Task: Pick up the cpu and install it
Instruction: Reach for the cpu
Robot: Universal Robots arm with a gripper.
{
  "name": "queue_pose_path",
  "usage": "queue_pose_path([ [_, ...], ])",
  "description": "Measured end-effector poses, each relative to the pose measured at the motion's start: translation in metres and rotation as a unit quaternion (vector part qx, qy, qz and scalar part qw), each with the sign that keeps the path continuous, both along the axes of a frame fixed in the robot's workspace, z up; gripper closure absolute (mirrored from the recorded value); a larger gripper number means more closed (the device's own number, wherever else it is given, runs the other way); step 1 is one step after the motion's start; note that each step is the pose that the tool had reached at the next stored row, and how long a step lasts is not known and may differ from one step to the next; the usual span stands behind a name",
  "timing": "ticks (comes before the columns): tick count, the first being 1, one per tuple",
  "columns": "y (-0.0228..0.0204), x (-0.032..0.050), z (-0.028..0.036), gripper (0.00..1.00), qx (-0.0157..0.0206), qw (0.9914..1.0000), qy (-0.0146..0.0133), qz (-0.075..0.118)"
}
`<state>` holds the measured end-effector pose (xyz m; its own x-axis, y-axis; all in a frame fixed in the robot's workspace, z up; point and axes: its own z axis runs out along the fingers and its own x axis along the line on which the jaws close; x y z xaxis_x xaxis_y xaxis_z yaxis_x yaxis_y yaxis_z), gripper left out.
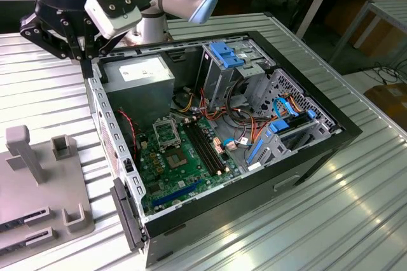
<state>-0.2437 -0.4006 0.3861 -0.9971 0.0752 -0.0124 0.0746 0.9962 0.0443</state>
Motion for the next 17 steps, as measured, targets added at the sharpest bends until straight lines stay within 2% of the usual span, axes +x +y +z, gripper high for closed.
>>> queue_pose_path([
  [10,-0.0005,-0.008,-0.0009,0.89,0.0,1.0,0.0,0.0],
  [17,-0.0006,-0.0086,-0.0009,0.89,0.0,1.0,0.0,0.0],
])
